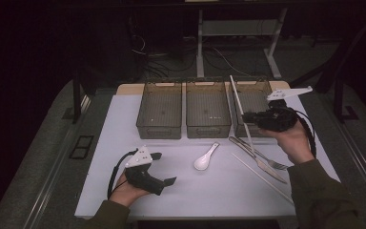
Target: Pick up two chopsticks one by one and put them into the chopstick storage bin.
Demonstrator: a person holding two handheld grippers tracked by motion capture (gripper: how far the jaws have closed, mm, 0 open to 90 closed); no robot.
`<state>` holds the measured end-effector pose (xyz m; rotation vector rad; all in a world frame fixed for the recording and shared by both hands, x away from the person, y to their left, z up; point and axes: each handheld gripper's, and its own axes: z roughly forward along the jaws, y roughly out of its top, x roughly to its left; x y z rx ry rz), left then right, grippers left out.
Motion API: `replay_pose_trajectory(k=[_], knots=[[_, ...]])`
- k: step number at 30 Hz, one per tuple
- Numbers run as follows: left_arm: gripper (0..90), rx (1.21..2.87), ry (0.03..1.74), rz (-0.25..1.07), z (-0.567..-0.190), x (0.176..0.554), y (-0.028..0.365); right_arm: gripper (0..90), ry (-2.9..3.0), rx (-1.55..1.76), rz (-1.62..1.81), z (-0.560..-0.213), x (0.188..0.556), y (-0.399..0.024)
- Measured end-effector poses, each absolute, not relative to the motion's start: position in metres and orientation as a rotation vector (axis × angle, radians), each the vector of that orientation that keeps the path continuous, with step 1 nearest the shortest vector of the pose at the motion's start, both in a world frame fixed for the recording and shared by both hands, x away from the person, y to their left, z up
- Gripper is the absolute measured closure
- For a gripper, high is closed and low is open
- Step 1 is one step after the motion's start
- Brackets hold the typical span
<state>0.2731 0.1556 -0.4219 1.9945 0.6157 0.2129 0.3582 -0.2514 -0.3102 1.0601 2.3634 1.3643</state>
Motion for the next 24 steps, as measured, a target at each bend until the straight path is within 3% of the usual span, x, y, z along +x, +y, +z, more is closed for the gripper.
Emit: replay_pose_trajectory(k=[24], knots=[[0.0,2.006,0.608,0.215,-0.422,0.273,0.154,84.6,2.423,1.027,1.389,-0.303,0.409,-0.162]])
